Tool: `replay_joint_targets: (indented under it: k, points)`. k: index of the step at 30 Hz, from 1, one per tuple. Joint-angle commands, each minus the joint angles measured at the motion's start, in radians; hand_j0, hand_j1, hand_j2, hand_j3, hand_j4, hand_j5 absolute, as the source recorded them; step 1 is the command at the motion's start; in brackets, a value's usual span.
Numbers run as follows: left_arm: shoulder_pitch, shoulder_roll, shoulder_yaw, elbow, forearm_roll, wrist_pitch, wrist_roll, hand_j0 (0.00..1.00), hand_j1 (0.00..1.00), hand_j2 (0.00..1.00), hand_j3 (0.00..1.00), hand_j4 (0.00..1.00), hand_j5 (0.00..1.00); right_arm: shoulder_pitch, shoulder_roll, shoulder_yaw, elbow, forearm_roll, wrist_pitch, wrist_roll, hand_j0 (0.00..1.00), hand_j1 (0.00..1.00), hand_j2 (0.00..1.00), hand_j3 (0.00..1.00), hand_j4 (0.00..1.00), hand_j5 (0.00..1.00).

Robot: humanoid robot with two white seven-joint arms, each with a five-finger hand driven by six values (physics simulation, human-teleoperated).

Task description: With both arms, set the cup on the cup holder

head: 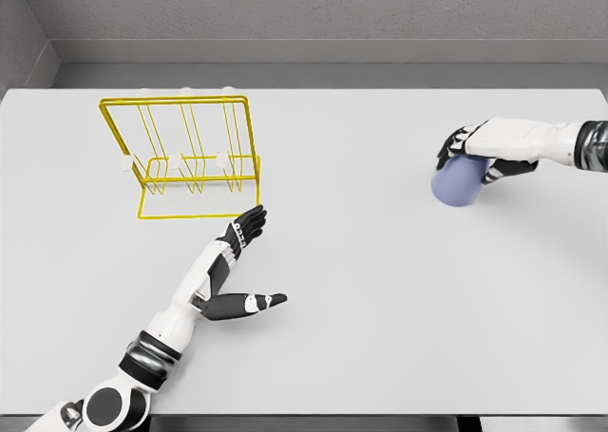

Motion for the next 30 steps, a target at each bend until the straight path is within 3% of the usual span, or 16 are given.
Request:
replay_joint_targets:
  k: [1,8,17,30]
  points:
    - [0.000,-0.002,0.000,-0.002,-0.001,0.000,0.000,1.00,1.00,1.00,1.00,1.00,1.00,0.000,0.003,0.003,0.001,0.010,-0.004,0.010,0.65,0.65,0.65,0.65,0.65,0.65]
    - [0.000,-0.002,0.000,-0.001,-0.001,0.000,0.000,1.00,1.00,1.00,1.00,1.00,1.00,-0.005,0.001,0.000,-0.005,0.010,-0.004,0.008,0.63,0.63,0.63,0.63,0.63,0.63]
    - [0.000,-0.006,0.000,-0.001,-0.004,0.000,0.000,1.00,1.00,1.00,1.00,1.00,1.00,-0.021,-0.028,-0.021,-0.102,0.008,-0.004,0.007,0.63,0.63,0.63,0.63,0.63,0.63]
    - [0.000,-0.006,0.000,-0.001,-0.004,0.000,0.000,1.00,1.00,1.00,1.00,1.00,1.00,-0.020,-0.037,-0.061,-0.160,0.008,-0.004,0.007,0.63,0.63,0.63,0.63,0.63,0.63]
